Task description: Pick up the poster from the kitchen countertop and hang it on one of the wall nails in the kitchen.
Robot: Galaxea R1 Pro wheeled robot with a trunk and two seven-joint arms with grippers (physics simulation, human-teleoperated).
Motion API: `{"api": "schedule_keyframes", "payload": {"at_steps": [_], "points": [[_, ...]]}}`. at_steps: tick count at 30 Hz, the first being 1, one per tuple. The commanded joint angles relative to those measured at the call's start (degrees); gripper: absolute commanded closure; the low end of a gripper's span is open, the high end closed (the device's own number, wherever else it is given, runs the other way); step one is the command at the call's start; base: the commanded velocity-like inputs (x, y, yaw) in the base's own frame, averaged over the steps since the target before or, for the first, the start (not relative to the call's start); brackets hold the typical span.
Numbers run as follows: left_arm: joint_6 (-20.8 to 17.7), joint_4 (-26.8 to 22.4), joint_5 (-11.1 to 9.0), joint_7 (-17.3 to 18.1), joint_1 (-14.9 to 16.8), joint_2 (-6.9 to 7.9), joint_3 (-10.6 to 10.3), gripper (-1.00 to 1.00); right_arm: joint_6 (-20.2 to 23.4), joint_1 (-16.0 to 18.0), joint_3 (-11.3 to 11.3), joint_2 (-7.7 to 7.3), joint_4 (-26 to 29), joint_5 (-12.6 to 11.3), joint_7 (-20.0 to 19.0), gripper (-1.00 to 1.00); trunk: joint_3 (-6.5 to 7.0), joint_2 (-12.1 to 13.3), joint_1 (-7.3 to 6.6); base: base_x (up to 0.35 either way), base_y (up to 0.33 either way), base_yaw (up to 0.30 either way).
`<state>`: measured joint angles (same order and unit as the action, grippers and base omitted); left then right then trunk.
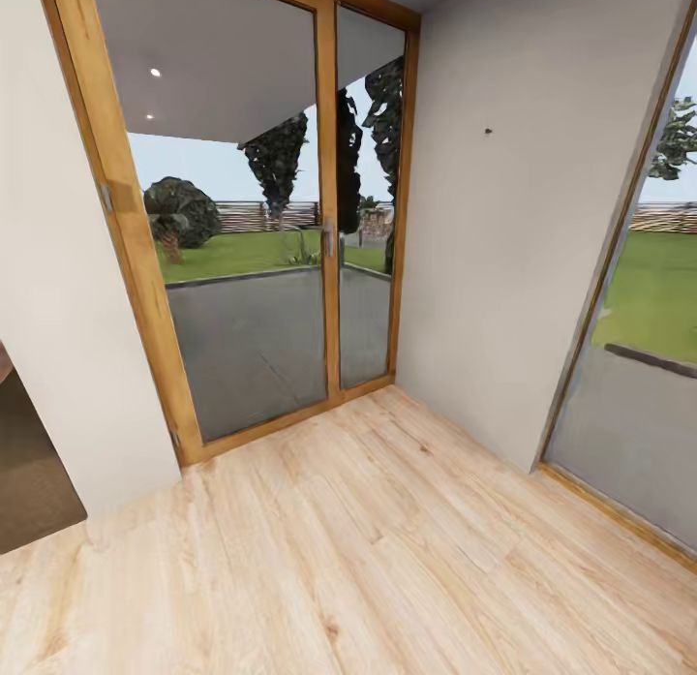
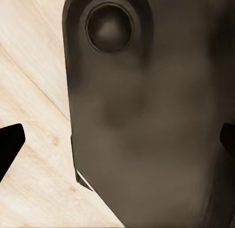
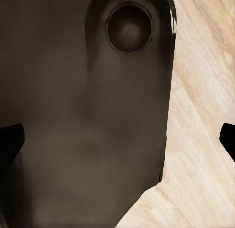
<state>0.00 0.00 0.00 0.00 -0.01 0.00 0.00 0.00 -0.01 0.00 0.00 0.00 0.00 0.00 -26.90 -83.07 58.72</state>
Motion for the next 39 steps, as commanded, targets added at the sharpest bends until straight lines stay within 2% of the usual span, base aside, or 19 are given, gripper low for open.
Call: {"api": "schedule_keyframes", "payload": {"at_steps": [1,6,21,25,30,31,33,37,38,39], "points": [[0.0,0.0,0.0,0.0,0.0,0.00,0.0,-1.00,0.0,0.0,0.0,0.00,0.0,0.0,0.0,-1.00,-0.03,0.0,0.00,0.000,0.000,0.000],[0.5,-1.6,-0.1,0.1,-0.6,-1.62,0.0,-1.00,-0.2,0.9,0.4,-0.30,1.0,-0.1,0.0,-1.00,-0.03,0.0,0.00,0.000,0.000,0.000],[0.5,-2.1,-0.1,0.1,-0.6,-1.68,0.0,-1.00,-0.2,0.9,0.4,-0.30,1.0,-0.1,0.0,-1.00,-0.03,0.0,0.00,0.000,0.000,0.000],[1.7,-3.4,0.1,0.1,-0.7,-2.73,0.3,-1.00,-1.5,2.2,0.4,-0.95,2.3,0.0,0.1,-1.00,-0.03,0.0,0.00,0.000,0.000,0.000],[2.0,-5.0,0.4,0.1,-0.8,-3.02,0.4,-1.00,-3.1,3.9,0.4,-2.00,3.9,0.0,0.2,-1.00,-0.03,0.0,0.00,0.000,0.000,0.000],[2.0,-35.6,0.4,0.1,-0.8,-3.03,0.4,-1.00,-8.2,9.6,0.4,-2.06,20.5,0.0,0.2,-1.00,-0.03,0.0,0.00,0.000,0.000,0.000],[2.1,-39.4,0.4,0.1,-0.8,-3.03,0.5,-1.00,-8.5,9.9,0.4,-2.23,22.0,0.1,0.2,-1.00,-0.03,0.0,0.00,0.000,0.000,0.000],[2.1,-40.0,0.4,0.1,-0.8,-2.75,0.8,-1.00,-8.6,9.9,0.3,-2.27,22.3,0.1,0.2,-1.00,-0.03,0.0,0.00,0.000,0.000,0.000],[2.1,-40.0,0.4,0.1,-0.8,-1.06,0.9,-1.00,-8.5,9.8,0.2,-2.55,21.8,0.1,0.0,-1.00,-0.03,0.0,0.00,0.000,0.000,0.000],[2.1,-40.0,0.4,0.1,-0.8,-0.80,1.0,-1.00,-8.5,9.7,0.2,-2.85,21.6,0.0,0.0,-1.00,-0.03,0.0,0.00,0.000,0.000,-0.006]]}}
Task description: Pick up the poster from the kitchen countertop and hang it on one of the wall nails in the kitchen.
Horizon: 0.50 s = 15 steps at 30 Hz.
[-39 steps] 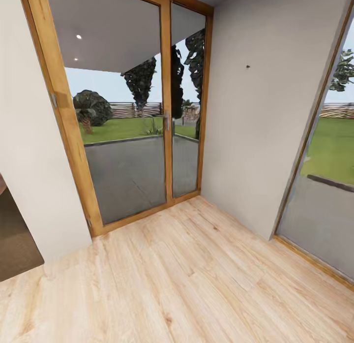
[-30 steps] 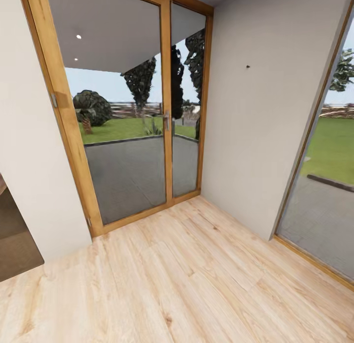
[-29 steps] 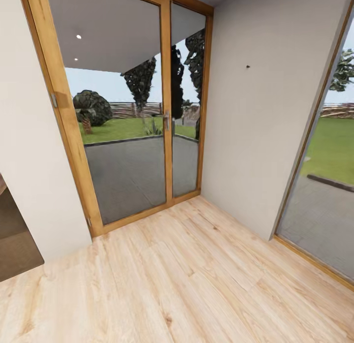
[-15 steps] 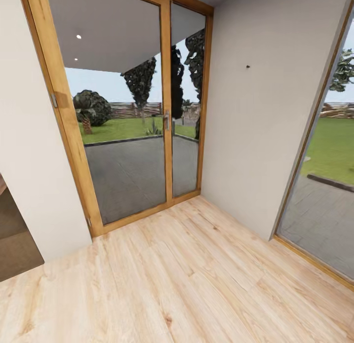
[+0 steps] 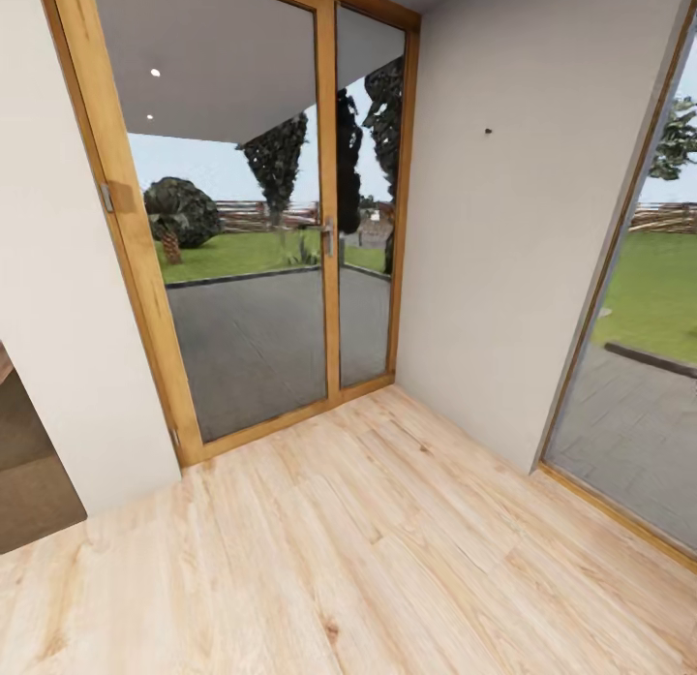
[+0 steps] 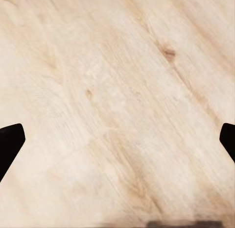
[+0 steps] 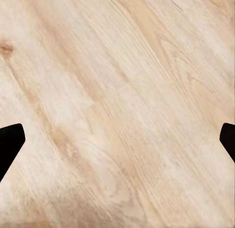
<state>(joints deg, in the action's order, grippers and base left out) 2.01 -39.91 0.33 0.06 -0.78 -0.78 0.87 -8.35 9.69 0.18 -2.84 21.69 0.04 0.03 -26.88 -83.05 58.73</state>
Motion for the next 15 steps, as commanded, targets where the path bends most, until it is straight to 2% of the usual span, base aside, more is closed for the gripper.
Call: {"api": "schedule_keyframes", "payload": {"at_steps": [1,4,8,11,15], "points": [[0.1,0.0,0.0,0.0,0.0,0.08,0.1,-1.00,-0.2,0.0,0.0,-0.12,-0.1,0.0,0.0,-1.00,-0.05,0.0,0.00,0.000,0.000,-0.062],[0.1,0.0,0.0,0.0,0.0,0.19,0.0,-1.00,-0.2,0.0,0.0,-0.26,-0.2,0.0,0.0,-1.00,-0.02,0.0,0.00,0.000,0.000,-0.165],[0.1,0.1,0.0,-0.1,0.0,0.25,0.0,-1.00,-0.2,0.0,0.0,-0.32,-0.2,0.1,0.1,-1.00,0.07,0.0,0.00,-0.025,0.000,-0.279],[0.1,0.1,0.0,0.0,0.0,0.25,0.0,-1.00,-0.2,-0.1,0.0,-0.35,-0.2,0.0,0.1,-1.00,0.12,0.0,0.00,-0.157,0.000,-0.193],[0.1,0.1,0.1,0.0,0.0,0.25,0.0,-1.00,-0.1,-0.1,0.1,-0.43,-0.3,0.0,0.1,-1.00,0.15,0.0,0.00,-0.258,0.000,-0.083]]}}
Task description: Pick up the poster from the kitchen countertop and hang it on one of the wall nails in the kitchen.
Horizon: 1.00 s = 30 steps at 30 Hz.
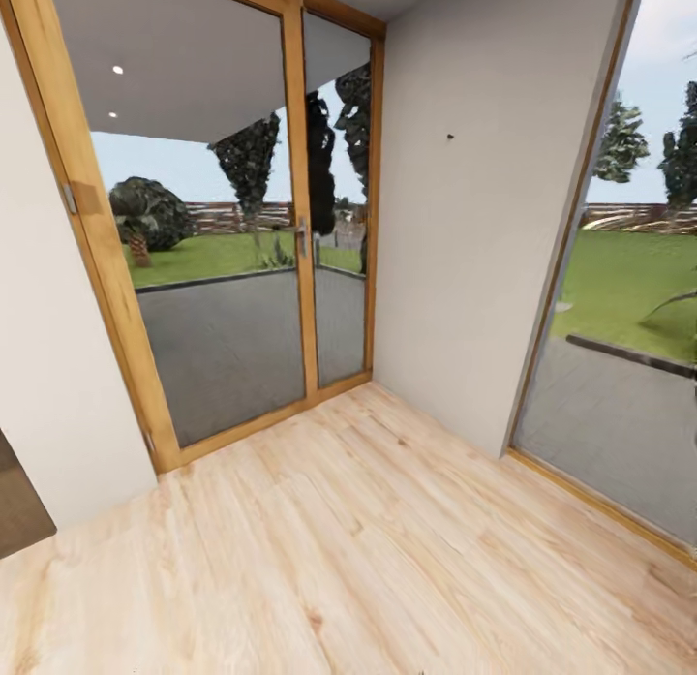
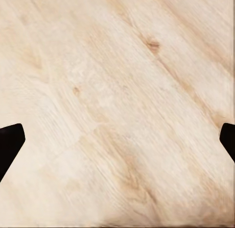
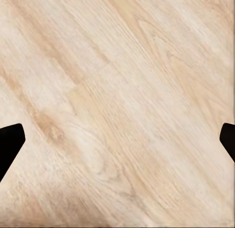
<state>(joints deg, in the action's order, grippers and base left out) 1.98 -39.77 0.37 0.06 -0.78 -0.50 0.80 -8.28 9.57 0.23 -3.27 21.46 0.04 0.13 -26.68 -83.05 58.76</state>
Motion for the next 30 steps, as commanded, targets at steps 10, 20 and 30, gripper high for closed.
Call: {"api": "schedule_keyframes", "payload": {"at_steps": [10,20,30], "points": [[0.1,0.0,0.1,0.0,0.0,-0.03,0.1,-1.00,-0.3,-0.1,-0.1,-0.36,-2.7,0.1,0.0,-1.00,-0.03,0.0,-0.03,-0.323,0.000,-0.015],[0.0,0.0,0.1,0.0,0.0,-0.03,0.1,-1.00,-0.3,-0.1,0.1,-0.41,-2.8,0.1,0.1,-1.00,0.06,0.0,-0.03,-0.091,0.000,-0.232],[0.0,0.0,0.1,0.0,0.0,-0.03,0.0,-1.00,-2.1,-0.1,0.2,-0.47,-2.8,-0.1,0.1,-1.00,0.26,0.0,-0.03,-0.004,-0.097,-0.297]]}}
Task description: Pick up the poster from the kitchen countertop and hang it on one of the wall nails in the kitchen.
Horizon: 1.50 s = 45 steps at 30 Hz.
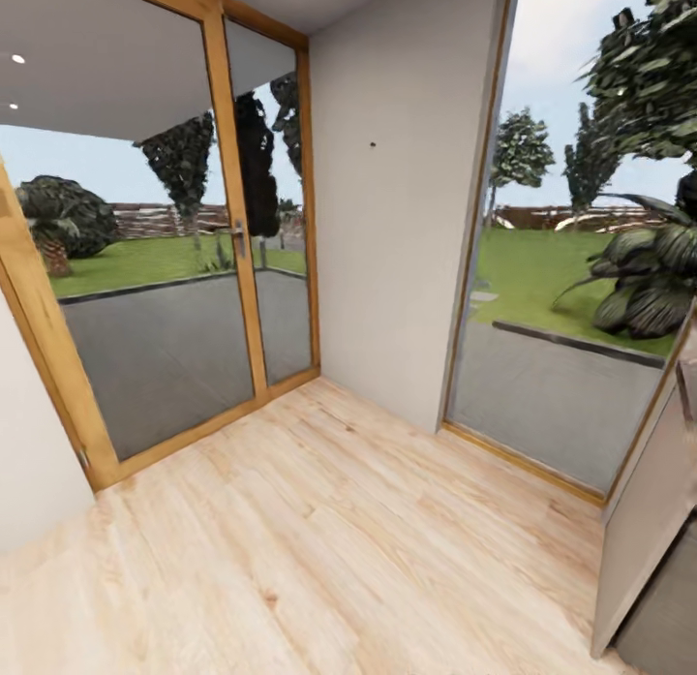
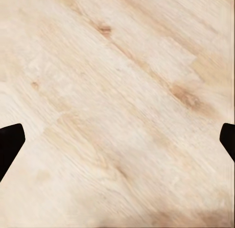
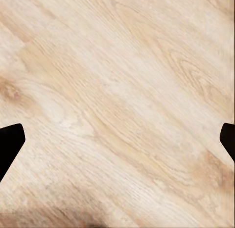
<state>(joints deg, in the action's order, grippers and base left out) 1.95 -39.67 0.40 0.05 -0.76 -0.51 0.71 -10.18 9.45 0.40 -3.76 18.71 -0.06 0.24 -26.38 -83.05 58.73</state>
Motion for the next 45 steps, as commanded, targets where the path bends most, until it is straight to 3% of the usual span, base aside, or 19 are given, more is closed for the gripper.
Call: {"api": "schedule_keyframes", "payload": {"at_steps": [1,5,10,15,33,38,45], "points": [[0.1,-0.1,0.0,0.0,0.0,-0.02,0.0,-1.00,-0.7,0.0,0.0,-0.01,-0.1,0.0,0.0,-1.00,-0.03,0.0,0.00,0.000,-0.281,-0.300],[0.1,-0.1,0.1,0.0,0.0,-0.05,0.0,-1.00,-1.2,0.0,0.4,-0.02,-0.1,0.0,0.0,-1.00,0.05,0.0,0.00,0.000,-0.293,-0.300],[0.1,1.3,0.1,-0.1,0.0,-0.10,-0.3,-1.00,-1.4,0.0,6.9,-0.02,0.0,0.1,0.0,-1.00,0.18,0.0,0.00,0.000,-0.302,-0.300],[0.1,1.8,0.2,-0.1,0.0,-0.11,-0.4,-1.00,-1.4,0.0,8.9,-0.02,0.0,0.1,0.0,-1.00,0.28,0.0,0.00,-0.006,-0.304,-0.241],[0.1,1.9,0.3,-0.1,0.0,-0.17,-0.4,-1.00,-1.4,0.0,9.0,0.02,-0.3,0.5,-0.1,-1.00,0.31,0.0,0.00,-0.109,-0.303,-0.019],[0.1,2.0,2.7,-0.1,0.0,-0.19,-0.3,-1.00,-1.4,0.0,9.0,0.04,-0.3,0.5,-0.1,-1.00,0.31,0.0,0.00,-0.160,-0.293,0.000],[0.1,2.0,3.8,-0.1,0.0,-0.19,-0.3,-1.00,-1.4,0.0,9.1,0.15,-0.3,0.4,-0.1,-1.00,0.31,0.0,0.00,-0.185,-0.241,-0.097]]}}
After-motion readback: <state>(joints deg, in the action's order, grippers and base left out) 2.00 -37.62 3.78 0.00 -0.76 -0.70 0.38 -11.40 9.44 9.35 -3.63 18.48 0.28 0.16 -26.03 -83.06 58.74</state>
